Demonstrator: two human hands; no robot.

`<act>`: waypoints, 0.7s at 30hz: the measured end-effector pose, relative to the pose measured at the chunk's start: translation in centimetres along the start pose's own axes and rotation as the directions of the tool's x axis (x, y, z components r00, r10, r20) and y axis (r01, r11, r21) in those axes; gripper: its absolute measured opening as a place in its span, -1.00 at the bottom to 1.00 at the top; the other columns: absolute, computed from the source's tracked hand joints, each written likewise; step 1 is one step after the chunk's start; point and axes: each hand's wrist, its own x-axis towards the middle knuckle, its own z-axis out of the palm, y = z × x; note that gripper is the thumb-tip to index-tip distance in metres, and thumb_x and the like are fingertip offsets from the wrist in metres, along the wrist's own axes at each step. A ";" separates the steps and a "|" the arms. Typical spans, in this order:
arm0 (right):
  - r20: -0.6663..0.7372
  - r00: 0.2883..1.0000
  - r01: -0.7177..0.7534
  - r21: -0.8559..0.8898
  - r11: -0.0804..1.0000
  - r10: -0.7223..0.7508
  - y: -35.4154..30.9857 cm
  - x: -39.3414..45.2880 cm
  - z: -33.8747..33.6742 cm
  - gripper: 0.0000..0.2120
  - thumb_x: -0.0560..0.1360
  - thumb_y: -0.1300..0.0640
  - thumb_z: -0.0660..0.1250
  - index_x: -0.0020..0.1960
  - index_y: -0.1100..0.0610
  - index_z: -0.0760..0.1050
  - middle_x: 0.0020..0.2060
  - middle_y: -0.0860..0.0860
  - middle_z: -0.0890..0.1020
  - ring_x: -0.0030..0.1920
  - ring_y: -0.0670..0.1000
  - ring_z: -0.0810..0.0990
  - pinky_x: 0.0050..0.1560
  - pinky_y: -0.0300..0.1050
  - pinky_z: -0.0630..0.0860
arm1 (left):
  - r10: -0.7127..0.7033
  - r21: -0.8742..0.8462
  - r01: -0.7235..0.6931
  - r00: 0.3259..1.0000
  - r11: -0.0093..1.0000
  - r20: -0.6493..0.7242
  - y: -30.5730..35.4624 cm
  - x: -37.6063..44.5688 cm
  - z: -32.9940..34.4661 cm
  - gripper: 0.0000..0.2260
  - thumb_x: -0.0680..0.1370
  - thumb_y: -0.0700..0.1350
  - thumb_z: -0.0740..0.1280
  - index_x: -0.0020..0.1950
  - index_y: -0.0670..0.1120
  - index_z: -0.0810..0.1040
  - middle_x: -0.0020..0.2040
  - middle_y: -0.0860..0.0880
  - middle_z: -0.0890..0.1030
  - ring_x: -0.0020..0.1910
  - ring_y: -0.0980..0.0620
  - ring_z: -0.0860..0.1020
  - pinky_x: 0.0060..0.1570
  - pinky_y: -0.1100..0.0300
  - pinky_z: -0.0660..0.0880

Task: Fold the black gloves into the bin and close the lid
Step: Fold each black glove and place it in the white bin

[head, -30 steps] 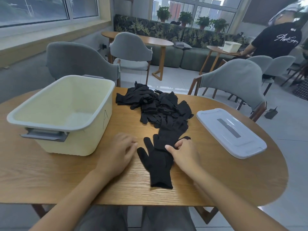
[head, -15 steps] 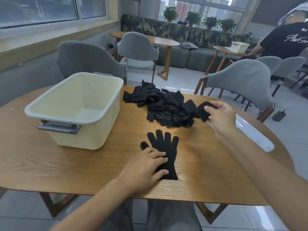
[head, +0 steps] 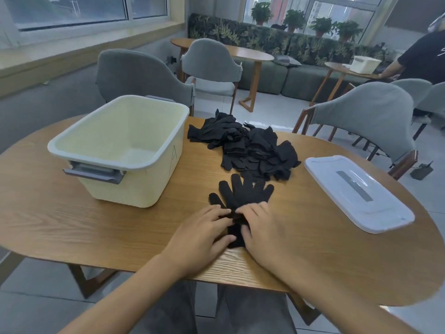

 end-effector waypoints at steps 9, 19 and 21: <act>-0.284 0.957 -0.029 0.096 0.995 0.055 0.5 -1.6 1.4 -0.77 0.56 0.22 0.38 0.20 0.14 0.63 0.05 -0.05 0.69 0.08 -0.07 0.62 0.05 -0.16 0.58 | -0.057 -0.066 0.059 0.998 0.996 0.031 -0.5 -0.1 0.4 -0.57 0.64 0.23 0.18 0.49 0.17 0.43 0.54 0.24 0.31 0.56 0.25 0.11 0.52 0.15 0.21; -0.347 0.929 -0.072 0.178 0.981 0.131 0.4 -2.2 1.0 -0.75 0.61 0.17 0.30 0.25 0.12 0.60 -0.04 -0.11 0.69 -0.13 -0.21 0.59 -0.06 -0.51 0.38 | -0.062 -0.100 0.061 0.998 0.993 -0.008 -0.6 -0.2 0.3 -0.61 0.61 0.25 0.21 0.43 0.25 0.43 0.43 0.30 0.29 0.39 0.28 0.34 0.30 0.22 0.42; -0.342 0.936 -0.029 0.158 0.987 0.082 0.4 -2.5 1.0 -0.73 0.59 0.17 0.30 0.25 0.13 0.61 0.01 -0.10 0.70 -0.08 -0.20 0.62 -0.02 -0.53 0.39 | -0.057 -0.100 0.055 0.998 0.993 -0.014 -0.5 -0.1 0.3 -0.62 0.61 0.25 0.22 0.41 0.25 0.44 0.42 0.30 0.30 0.36 0.29 0.35 0.27 0.26 0.42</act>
